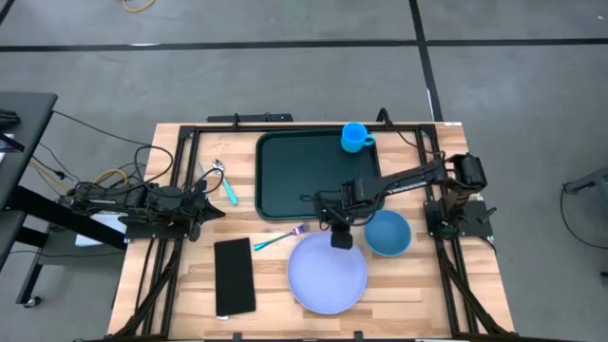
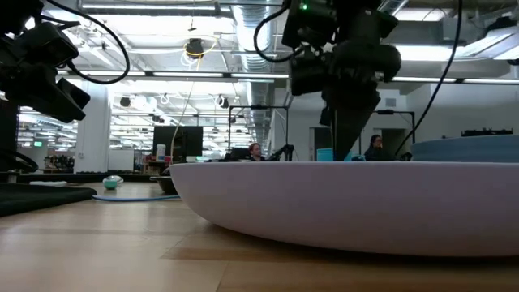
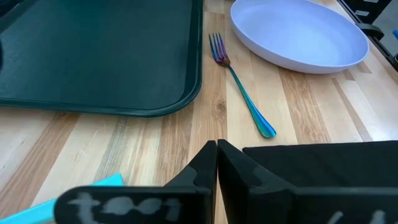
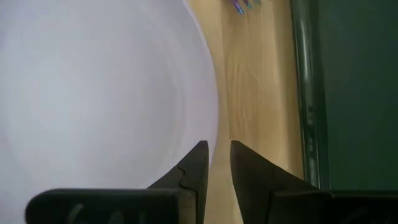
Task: Set up tray
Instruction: Put the violet plate on the black serving tray
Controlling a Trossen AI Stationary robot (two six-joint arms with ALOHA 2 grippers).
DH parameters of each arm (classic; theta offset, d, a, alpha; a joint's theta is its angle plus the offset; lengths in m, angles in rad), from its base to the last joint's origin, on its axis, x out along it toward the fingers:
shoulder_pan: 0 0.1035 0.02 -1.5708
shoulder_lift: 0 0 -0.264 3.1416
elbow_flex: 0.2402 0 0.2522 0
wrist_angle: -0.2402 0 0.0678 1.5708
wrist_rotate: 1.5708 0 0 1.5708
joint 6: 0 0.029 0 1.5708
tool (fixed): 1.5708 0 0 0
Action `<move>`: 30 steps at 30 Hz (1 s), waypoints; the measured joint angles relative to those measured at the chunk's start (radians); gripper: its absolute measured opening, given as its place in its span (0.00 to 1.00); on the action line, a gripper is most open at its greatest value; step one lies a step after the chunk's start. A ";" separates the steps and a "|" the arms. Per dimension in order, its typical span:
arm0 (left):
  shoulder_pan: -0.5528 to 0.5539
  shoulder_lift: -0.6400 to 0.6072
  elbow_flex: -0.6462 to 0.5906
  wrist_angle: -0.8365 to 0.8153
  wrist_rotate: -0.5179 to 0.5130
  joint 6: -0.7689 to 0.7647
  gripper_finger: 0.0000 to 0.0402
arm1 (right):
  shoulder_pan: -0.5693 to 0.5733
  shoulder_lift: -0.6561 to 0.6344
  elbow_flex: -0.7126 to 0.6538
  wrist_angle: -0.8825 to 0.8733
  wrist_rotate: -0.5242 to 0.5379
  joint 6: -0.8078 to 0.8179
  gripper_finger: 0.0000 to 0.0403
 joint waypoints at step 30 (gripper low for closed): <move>0.000 0.000 0.000 0.000 0.000 0.000 0.00 | 0.059 0.028 0.000 0.009 0.042 0.027 0.15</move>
